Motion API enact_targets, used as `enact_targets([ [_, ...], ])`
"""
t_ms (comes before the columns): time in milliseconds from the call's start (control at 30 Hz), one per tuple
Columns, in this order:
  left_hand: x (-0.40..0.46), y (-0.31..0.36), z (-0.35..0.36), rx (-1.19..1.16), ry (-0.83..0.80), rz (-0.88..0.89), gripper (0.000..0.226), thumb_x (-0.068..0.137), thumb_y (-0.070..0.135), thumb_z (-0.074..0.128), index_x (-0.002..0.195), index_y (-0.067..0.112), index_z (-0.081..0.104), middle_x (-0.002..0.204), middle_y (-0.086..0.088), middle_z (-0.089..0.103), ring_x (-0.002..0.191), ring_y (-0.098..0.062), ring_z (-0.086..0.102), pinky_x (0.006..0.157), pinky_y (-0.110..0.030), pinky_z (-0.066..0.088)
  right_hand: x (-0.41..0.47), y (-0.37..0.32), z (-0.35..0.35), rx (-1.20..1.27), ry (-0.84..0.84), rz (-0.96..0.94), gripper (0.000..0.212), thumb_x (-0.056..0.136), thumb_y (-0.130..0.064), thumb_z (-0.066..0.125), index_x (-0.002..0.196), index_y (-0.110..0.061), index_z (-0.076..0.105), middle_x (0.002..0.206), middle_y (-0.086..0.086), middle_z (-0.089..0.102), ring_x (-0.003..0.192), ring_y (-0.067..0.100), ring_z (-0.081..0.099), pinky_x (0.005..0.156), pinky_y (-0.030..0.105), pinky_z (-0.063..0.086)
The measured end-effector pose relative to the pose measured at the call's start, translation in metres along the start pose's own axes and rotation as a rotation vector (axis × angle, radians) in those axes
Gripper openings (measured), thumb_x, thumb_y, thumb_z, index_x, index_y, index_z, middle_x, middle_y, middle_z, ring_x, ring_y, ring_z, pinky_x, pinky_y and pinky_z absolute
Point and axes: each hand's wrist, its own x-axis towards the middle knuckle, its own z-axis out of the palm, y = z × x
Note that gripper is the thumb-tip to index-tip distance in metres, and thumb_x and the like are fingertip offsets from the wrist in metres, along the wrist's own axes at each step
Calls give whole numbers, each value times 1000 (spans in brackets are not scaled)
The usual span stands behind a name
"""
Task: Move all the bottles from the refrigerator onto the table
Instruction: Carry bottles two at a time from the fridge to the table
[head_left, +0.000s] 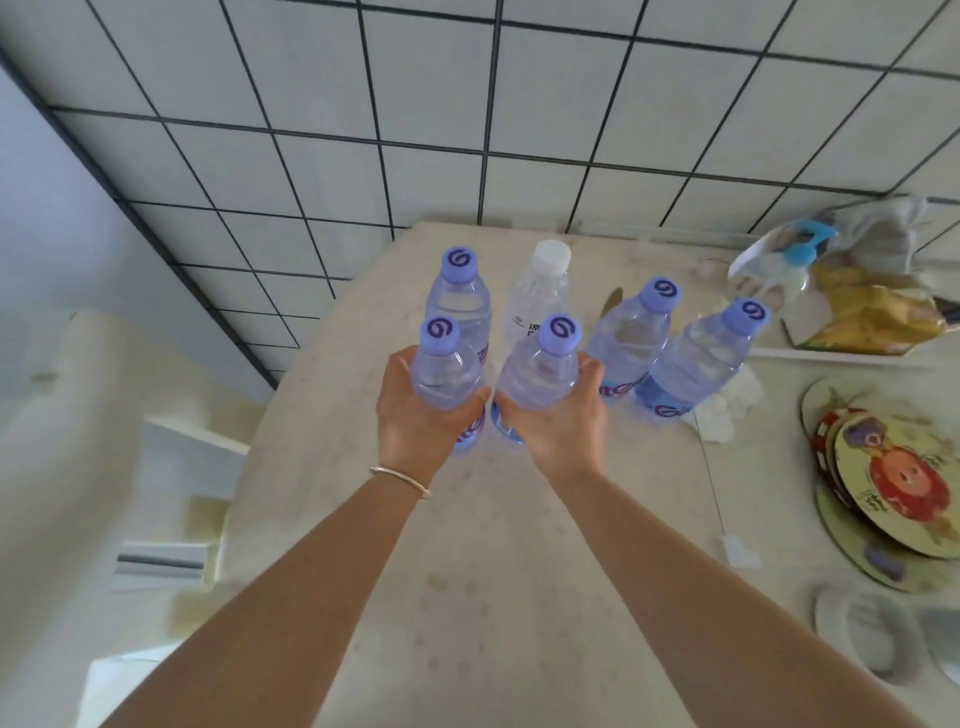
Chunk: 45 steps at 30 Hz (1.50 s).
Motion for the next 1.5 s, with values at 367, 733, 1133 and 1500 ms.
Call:
enact_targets([
  [367,-3,-3,3,-21,-41,33,41,59,13,85,75,26,49,72,5,61,63,1,56,53,-8,43,-1,10,7,19,-27,-24,70,58,-30,86,105,-18,36,98,-6,52,85,16,52,70,27,38],
  [733,-39,14,-27,44,75,88,71,69,26,81,129,12,45,128,-5,45,108,-12,49,98,-33,42,-41,-1,-34,-78,-2,-153,73,69,-25,74,131,-11,38,122,7,47,114,28,47,99,44,39],
  [1133,-198,51,-136,151,404,276,57,78,37,70,126,15,47,122,-2,55,105,-13,54,84,-20,45,-157,-47,-103,-110,-477,-567,89,73,-49,72,144,-23,24,148,-9,30,137,12,22,105,22,20],
  [1500,-470,3,-208,172,821,65,57,75,36,72,125,23,49,125,3,55,105,-9,54,86,-26,47,-388,-15,-114,-159,-913,-934,89,70,-60,67,142,-25,28,145,-5,35,133,16,32,112,36,29],
])
